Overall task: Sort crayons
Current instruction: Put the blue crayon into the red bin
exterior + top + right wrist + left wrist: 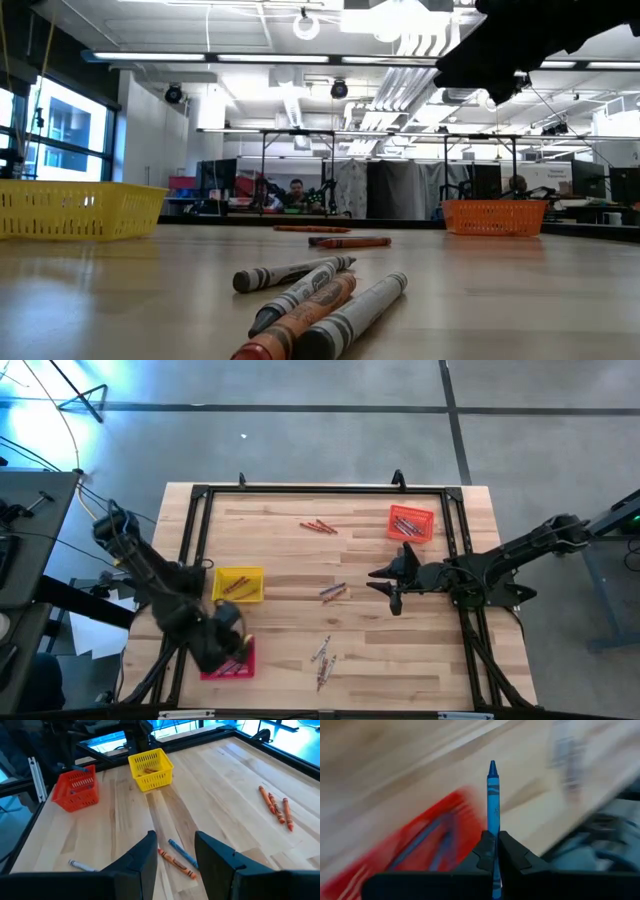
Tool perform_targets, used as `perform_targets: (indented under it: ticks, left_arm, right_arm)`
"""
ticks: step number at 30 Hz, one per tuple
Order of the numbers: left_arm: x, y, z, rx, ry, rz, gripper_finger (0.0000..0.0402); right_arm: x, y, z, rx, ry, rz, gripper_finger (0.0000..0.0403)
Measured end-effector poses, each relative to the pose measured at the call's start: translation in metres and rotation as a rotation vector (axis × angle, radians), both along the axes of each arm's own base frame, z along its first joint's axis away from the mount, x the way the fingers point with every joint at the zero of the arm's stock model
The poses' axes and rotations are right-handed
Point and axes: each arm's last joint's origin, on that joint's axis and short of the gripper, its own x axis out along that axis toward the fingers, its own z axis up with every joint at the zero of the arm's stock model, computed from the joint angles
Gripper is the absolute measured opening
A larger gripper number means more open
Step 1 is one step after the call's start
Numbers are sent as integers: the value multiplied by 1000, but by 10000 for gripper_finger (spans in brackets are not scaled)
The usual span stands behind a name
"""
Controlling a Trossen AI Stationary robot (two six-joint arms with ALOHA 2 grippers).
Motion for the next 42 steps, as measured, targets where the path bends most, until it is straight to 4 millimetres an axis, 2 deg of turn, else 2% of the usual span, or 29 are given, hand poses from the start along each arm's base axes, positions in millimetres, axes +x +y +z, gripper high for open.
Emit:
perform_targets:
  ticks: [4,9,16,27,42]
  left_arm:
    - [-23,-12,-6,-65,125,94,0]
    - [-35,-24,-10,-107,189,131,0]
    - [-33,-29,-21,-66,220,131,0]
    - [-26,-44,-47,-39,305,143,0]
    - [-25,-46,-50,-27,317,53,26]
  right_arm:
    - [1,-5,0,-2,1,-21,125]
    - [3,-11,0,-32,8,-39,125]
    - [4,-19,0,-35,15,-55,125]
    - [4,-21,-1,-21,23,-36,125]
    - [4,-21,-1,-17,22,-34,125]
